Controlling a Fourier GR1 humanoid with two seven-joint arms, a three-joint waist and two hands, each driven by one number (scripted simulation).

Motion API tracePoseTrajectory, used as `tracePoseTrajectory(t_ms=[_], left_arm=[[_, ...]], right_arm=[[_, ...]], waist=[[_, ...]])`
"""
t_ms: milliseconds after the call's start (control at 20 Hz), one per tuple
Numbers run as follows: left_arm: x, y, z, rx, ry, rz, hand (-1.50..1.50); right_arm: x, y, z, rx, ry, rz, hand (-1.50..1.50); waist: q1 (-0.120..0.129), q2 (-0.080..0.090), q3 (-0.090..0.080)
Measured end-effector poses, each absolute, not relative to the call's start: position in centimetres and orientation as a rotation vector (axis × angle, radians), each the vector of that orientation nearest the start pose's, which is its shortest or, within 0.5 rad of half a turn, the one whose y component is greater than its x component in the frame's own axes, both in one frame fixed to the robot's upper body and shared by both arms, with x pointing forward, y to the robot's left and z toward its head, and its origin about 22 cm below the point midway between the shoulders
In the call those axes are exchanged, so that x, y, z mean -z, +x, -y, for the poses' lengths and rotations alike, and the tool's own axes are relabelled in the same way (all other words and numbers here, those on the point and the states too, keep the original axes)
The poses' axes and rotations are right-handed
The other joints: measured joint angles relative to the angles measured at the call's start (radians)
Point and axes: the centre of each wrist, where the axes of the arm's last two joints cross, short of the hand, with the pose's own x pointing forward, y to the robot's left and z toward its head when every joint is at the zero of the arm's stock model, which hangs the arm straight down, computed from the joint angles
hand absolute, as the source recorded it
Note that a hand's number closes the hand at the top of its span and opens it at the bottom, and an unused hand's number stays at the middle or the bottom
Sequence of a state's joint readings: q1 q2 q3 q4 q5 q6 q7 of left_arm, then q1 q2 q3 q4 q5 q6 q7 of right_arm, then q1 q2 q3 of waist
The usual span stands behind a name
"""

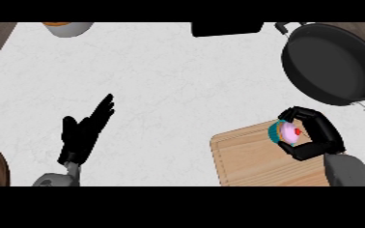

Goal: Pick the cupcake from the cutting board and place it in the pot

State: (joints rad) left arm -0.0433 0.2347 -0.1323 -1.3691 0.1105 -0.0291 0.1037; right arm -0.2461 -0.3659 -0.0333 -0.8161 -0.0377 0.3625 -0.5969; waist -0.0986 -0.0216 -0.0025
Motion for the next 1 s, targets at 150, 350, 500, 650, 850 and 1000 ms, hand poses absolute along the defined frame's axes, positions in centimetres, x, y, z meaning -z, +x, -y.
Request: tracePoseTrajectory(t_ms=[150, 350, 500, 650, 850, 1000], left_arm=[[2.9, 24.3, -26.5, 0.186, 0.023, 1.284, 0.00], [2.5, 24.5, -25.9, 0.212, -0.002, 1.294, 0.00], [2.4, 25.1, -25.0, 0.235, -0.023, 1.292, 0.00], [2.4, 25.4, -24.9, 0.251, -0.040, 1.286, 0.00], [2.4, 25.6, -24.9, 0.263, -0.052, 1.290, 0.00], [2.1, 25.4, -24.5, 0.264, -0.048, 1.284, 0.00]], right_arm=[[6.3, 23.2, 43.4, -0.128, -0.163, 1.599, 1.50], [4.8, 16.9, 50.9, 0.046, -0.465, 1.587, 1.50], [3.7, 13.2, 54.1, 0.112, -0.618, 1.577, 1.50], [2.7, 11.0, 55.7, 0.120, -0.732, 1.562, 1.50], [0.8, 9.9, 56.9, 0.075, -0.858, 1.552, 1.50], [-1.5, 10.3, 57.4, 0.031, -0.938, 1.547, 1.50]], waist=[[-0.024, 0.007, 0.004], [0.014, 0.015, 0.005], [0.048, 0.019, 0.005], [0.070, 0.019, 0.004], [0.083, 0.019, 0.003], [0.088, 0.019, 0.002]])
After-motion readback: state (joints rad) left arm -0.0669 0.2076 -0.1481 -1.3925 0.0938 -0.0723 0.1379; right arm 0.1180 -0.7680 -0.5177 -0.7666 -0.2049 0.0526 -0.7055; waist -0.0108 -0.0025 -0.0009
